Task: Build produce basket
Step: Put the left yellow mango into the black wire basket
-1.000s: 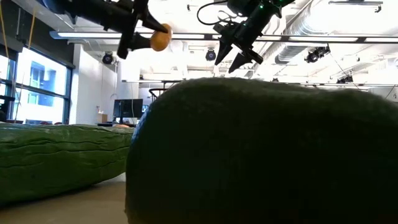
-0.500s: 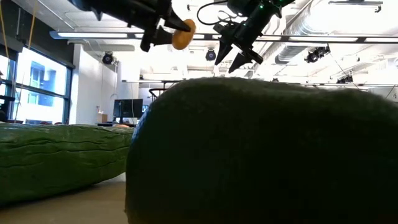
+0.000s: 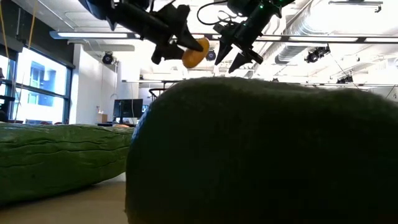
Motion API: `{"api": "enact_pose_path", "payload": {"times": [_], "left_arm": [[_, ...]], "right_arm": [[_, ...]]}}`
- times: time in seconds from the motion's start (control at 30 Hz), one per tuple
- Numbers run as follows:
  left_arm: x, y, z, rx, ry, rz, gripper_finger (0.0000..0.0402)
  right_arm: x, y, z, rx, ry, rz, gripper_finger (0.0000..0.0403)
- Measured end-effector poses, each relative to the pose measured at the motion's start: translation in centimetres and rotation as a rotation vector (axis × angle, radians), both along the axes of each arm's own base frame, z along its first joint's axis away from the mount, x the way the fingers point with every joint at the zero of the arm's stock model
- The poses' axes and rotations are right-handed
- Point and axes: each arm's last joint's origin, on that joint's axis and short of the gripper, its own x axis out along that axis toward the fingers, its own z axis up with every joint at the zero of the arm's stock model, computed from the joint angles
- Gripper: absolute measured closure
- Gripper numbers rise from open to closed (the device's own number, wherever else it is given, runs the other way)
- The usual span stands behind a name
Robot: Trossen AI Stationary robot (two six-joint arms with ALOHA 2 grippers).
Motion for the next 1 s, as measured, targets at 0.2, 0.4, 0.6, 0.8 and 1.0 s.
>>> {"api": "enact_pose_path", "payload": {"times": [0.2,0.4,0.6,0.8,1.0], "left_arm": [[1.0,0.4,-2.2,-0.029,0.062,-0.002,0.0179],[2.0,0.5,-4.1,-0.07,0.098,0.0,0.0178],[2.7,0.6,-5.9,-0.123,0.12,0.009,0.0178],[3.1,0.7,-6.6,-0.135,0.123,-0.009,0.0157],[3.0,0.8,-6.6,-0.125,0.124,0.014,0.0122]], "right_arm": [[0.0,0.0,0.0,0.0,0.0,0.0,0.0146],[0.0,0.0,0.0,0.0,0.0,0.0,0.0146],[0.0,0.0,0.1,-0.009,-0.003,0.005,0.0146],[0.0,-0.1,0.1,-0.01,-0.002,0.001,0.0146],[0.1,0.0,0.1,0.055,-0.042,-0.037,0.0146]]}}
